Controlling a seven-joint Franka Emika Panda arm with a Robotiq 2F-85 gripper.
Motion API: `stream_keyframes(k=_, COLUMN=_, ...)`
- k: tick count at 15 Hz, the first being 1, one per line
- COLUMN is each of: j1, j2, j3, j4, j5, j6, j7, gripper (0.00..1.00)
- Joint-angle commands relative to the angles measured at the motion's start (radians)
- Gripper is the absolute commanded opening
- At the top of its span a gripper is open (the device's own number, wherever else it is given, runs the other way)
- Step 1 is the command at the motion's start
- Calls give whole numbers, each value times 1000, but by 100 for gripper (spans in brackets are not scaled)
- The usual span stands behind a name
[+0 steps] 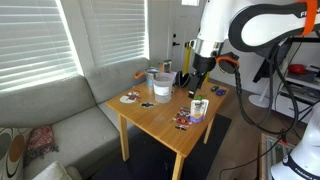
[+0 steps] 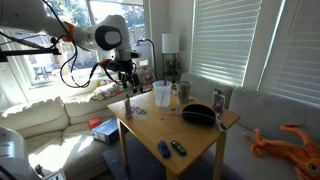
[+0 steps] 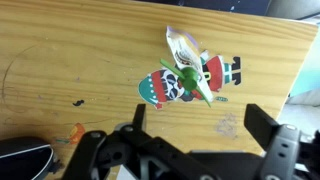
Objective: Remove the spoon from the transparent cup and put the silver cup inside the transparent cup, then put the spoon in the silver cup
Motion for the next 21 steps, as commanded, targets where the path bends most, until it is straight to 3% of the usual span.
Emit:
stream_keyframes(k=1, j1=12, j2=1, j3=-10, j4=2, j5=-4, j6=-2, j7=3, gripper=100)
stream_keyframes(k=4, j1=12, j2=1, j3=-10, j4=2, j5=-4, j6=-2, j7=3, gripper=100)
stream_keyframes(k=14, j1=-42, j2=231, j3=-8, j4=318, j5=-11, j6=-9, j7=535, gripper=100)
stream_keyframes(k=21, j1=-21, j2=399, j3=-56, j4=450, j5=-84, j6=186, j7=872, gripper=100)
